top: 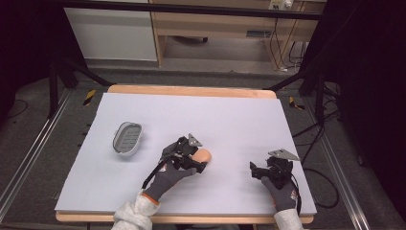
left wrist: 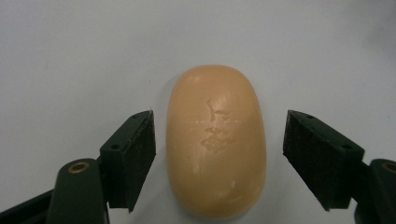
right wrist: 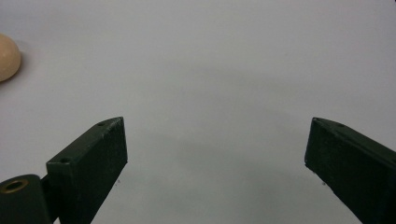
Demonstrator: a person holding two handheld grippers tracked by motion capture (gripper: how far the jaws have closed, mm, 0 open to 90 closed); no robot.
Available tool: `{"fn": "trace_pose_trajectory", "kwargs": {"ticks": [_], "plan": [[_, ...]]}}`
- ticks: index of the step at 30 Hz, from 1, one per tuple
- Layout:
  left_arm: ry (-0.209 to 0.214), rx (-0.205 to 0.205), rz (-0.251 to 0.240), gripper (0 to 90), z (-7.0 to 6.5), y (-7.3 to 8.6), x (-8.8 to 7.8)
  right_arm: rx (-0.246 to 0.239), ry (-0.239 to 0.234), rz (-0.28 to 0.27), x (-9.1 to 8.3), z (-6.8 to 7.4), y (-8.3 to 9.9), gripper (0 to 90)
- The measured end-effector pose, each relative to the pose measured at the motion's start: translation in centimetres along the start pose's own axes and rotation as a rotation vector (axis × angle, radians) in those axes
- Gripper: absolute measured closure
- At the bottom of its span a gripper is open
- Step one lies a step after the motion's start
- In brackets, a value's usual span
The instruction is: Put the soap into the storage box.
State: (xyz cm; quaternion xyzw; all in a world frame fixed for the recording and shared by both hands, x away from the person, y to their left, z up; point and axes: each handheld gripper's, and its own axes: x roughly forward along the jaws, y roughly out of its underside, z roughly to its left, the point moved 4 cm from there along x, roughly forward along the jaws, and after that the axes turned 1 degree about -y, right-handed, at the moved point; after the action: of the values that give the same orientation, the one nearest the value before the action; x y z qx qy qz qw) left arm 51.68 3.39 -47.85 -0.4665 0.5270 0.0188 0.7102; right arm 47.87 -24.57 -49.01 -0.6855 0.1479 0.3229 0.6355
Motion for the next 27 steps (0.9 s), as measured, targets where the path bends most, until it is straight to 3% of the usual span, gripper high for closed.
{"fn": "trace_pose_trajectory", "kwargs": {"ticks": [17,27], "plan": [[-0.009,-0.011,0.045,30.5,0.0,0.4,2.0,-0.001,-0.003,0.006,0.1,0.0,0.0,6.0],[-0.017,-0.004,0.047,30.9,-0.1,0.4,2.6,-0.009,-0.006,0.009,0.1,0.0,0.1,6.0]]}}
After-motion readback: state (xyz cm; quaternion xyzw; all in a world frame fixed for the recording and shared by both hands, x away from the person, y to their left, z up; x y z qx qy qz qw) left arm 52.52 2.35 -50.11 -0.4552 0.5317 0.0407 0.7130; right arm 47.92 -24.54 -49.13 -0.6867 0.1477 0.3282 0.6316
